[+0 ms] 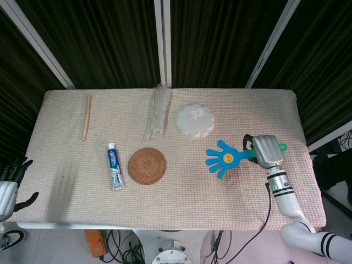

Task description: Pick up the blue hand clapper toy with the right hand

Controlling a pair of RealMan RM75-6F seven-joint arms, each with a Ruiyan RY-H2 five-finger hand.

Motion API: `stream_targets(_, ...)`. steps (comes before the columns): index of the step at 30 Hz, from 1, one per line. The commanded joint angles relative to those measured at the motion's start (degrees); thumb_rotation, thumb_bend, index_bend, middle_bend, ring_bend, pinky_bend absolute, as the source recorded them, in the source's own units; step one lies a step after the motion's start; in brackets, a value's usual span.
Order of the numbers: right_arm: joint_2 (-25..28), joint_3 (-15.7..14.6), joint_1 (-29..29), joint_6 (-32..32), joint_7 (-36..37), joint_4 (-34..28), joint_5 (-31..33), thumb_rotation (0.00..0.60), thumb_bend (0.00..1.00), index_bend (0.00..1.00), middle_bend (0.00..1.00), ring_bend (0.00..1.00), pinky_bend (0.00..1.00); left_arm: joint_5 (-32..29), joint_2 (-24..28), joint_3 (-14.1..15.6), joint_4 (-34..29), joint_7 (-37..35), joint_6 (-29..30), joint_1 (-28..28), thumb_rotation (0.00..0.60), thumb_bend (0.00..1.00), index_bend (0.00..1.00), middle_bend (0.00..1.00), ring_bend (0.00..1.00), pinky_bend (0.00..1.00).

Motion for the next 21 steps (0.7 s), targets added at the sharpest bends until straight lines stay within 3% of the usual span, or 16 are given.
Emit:
stream_targets(1, -0.5, 2.7, -1.0, 2.1, 16.4, -2.1, 2.1, 0.6, 0.99, 1.0, 1.0, 1.0, 1.0, 0.0, 0.0, 0.0, 0.0, 0.1, 0.0, 0.0, 0.6, 0.21, 0.11, 0.04, 0.0, 0.1)
stream_targets(5, -1.5, 6.3, -2.7, 2.9, 30.6, -4.6, 4.6, 0.6, 0.99, 1.0, 1.0, 1.0, 1.0, 0.0, -0.1, 0.0, 0.0, 0.1, -0.1, 0.0, 0.6, 0.21, 0.11, 0.04, 0.0, 0.1)
stream_targets(7, 0.0, 7.9, -3.6, -0.1, 38.2, -7.8, 7.5, 0.6, 1.0, 1.0, 1.0, 1.0, 1.0, 0.0, -0.1, 0.0, 0.1, 0.2, -0.2, -0.1, 0.6, 0.21, 0.11, 0.04, 0.0, 0.1)
stream_targets(14, 1.4, 6.5, -3.2, -2.6, 37.8, -7.0, 7.0, 0.6, 1.0, 1.0, 1.0, 1.0, 1.0, -0.2, -0.4, 0.0, 0.3, 0.0, -0.7, -0.3, 0.6, 0.21, 0.11, 0.04, 0.0, 0.1)
stream_targets(18, 1.4, 2.8, -1.3, -3.1, 27.8, -3.1, 3.3, 0.6, 1.0, 1.0, 1.0, 1.0, 1.0, -0.3, -0.4, 0.0, 0.6, -0.2, -0.8, -0.3, 0.6, 0.21, 0.11, 0.04, 0.0, 0.1)
stream_targets(21, 0.7, -2.5, 1.0, -1.4, 7.3, 3.4, -2.6, 0.6, 1.0, 1.0, 1.0, 1.0, 1.0, -0.4, -0.5, 0.1, 0.7, -0.3, -0.9, -0.3, 0.6, 0.21, 0.11, 0.04, 0.0, 0.1)
